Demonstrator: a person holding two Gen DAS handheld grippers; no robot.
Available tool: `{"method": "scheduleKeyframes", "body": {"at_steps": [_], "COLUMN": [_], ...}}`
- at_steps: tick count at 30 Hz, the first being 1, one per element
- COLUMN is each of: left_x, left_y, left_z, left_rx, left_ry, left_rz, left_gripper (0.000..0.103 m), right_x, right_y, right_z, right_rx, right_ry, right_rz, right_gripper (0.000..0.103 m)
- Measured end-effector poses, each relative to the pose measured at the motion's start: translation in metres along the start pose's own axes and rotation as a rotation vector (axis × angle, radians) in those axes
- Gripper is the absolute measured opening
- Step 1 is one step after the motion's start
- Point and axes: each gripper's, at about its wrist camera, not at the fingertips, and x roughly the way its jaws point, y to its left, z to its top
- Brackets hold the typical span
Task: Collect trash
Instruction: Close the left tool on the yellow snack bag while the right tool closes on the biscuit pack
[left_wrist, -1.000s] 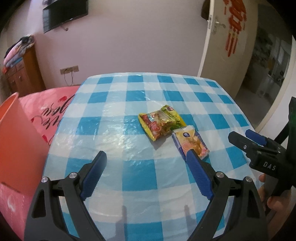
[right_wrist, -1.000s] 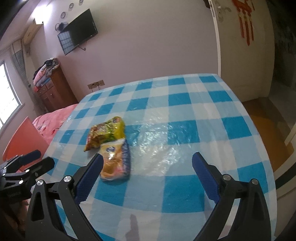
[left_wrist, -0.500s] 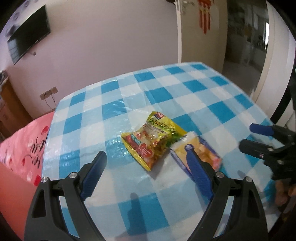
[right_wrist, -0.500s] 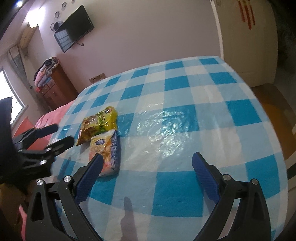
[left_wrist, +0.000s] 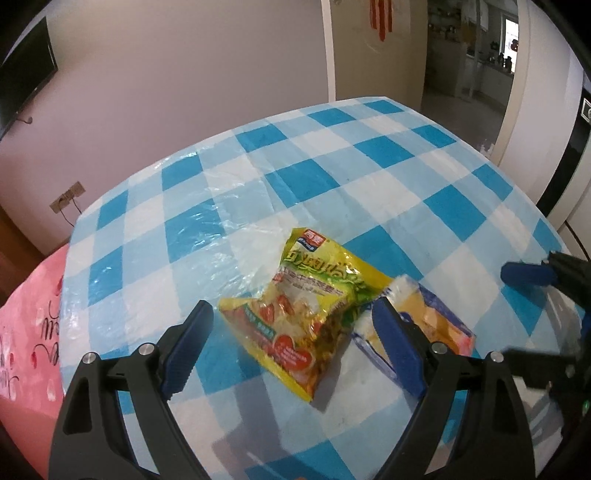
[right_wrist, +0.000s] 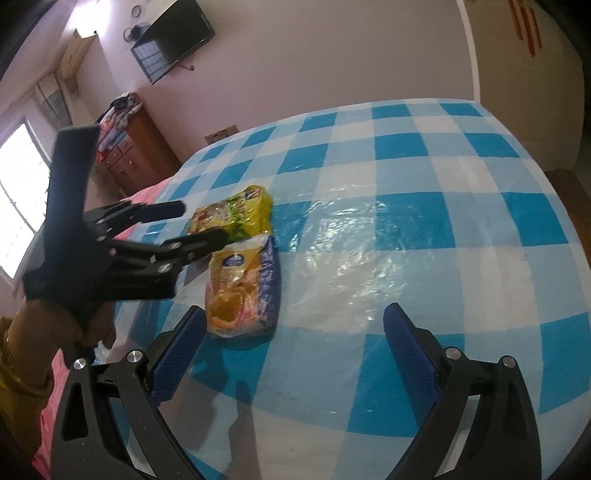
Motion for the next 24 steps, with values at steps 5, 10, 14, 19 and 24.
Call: {"method": "scheduleKeyframes", "body": {"at_steps": [5, 10, 14, 19, 24], "left_x": [0.013, 0.021, 0.024, 0.021, 0.017], "left_y": [0.004, 0.003, 0.006, 0.004, 0.006], "left_z": [0.004, 0.006, 0.007, 0.003, -0.003], "left_rx": [0.008, 0.023, 0.001, -0.02, -0.077], "left_ry": [0.017, 0.011, 0.005, -0.03, -0.059], "left_rz": [-0.015, -0.036, -0.058, -0.08, -0.06], "left_gripper": [0.088, 0.088, 0.086, 0.062, 0.054], "right_x": [0.002, 0.005, 0.008, 0.011, 0.016], "right_y": [0.005, 0.009, 0.013, 0.018, 0.027], "right_z": [0.0, 0.001, 0.001, 0.003, 0.004], "right_rx": [-0.015, -0.032, -0.051, -0.071, -0.101], "right_ry": [0.006, 0.012, 0.017, 0.022, 0.03], "right_rz": [0.015, 0.017, 0.009, -0.007, -0.025], "right_gripper": [0.095, 0.095, 0.095, 0.095, 0.095]}}
